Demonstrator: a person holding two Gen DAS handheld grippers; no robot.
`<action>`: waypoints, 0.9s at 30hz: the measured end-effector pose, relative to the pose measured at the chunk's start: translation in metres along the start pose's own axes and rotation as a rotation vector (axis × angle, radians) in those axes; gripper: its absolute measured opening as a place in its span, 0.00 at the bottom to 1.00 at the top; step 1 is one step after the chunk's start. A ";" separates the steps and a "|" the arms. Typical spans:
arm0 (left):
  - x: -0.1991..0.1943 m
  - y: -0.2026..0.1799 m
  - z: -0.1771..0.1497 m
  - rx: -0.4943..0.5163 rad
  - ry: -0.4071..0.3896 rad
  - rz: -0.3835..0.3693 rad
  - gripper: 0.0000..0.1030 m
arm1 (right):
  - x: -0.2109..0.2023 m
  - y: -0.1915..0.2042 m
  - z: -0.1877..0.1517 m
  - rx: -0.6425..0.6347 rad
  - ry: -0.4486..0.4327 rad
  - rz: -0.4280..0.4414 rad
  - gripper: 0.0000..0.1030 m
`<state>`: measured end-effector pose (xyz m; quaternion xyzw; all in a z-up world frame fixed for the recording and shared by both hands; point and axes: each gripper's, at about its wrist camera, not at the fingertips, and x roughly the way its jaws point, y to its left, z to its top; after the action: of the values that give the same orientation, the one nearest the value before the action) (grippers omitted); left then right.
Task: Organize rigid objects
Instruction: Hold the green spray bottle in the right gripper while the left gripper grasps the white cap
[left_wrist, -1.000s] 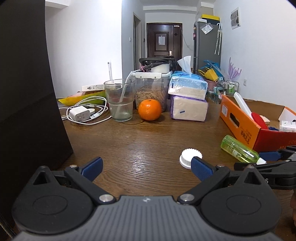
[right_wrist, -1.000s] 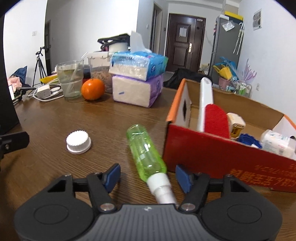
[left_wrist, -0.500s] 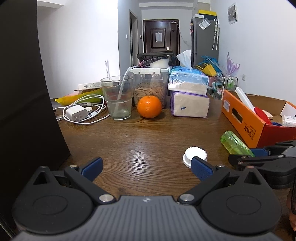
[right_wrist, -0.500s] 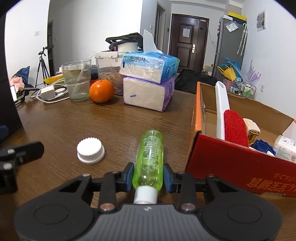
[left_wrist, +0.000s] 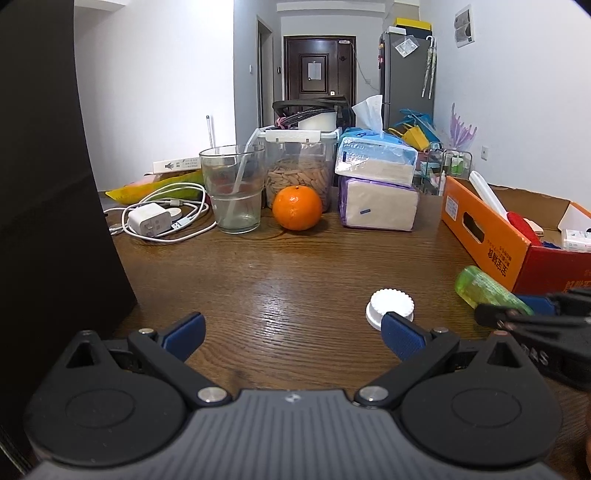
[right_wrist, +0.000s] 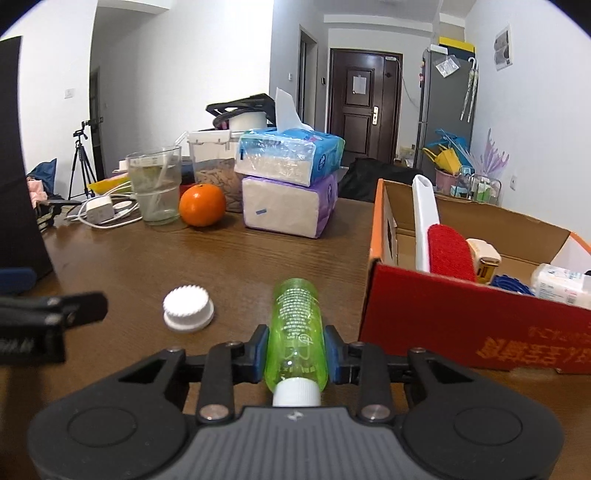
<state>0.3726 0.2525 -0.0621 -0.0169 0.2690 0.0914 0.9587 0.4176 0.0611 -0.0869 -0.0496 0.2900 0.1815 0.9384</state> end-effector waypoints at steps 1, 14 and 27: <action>0.000 0.000 0.000 -0.002 0.002 -0.003 1.00 | -0.006 -0.001 -0.002 -0.003 -0.008 0.006 0.29; 0.014 -0.029 -0.002 0.041 0.057 -0.077 1.00 | -0.060 -0.042 -0.027 0.035 -0.061 -0.048 0.29; 0.048 -0.066 0.011 0.090 0.066 -0.074 0.98 | -0.075 -0.102 -0.042 0.143 -0.063 -0.206 0.29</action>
<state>0.4309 0.1961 -0.0783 0.0131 0.3034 0.0431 0.9518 0.3754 -0.0654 -0.0806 -0.0062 0.2658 0.0646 0.9618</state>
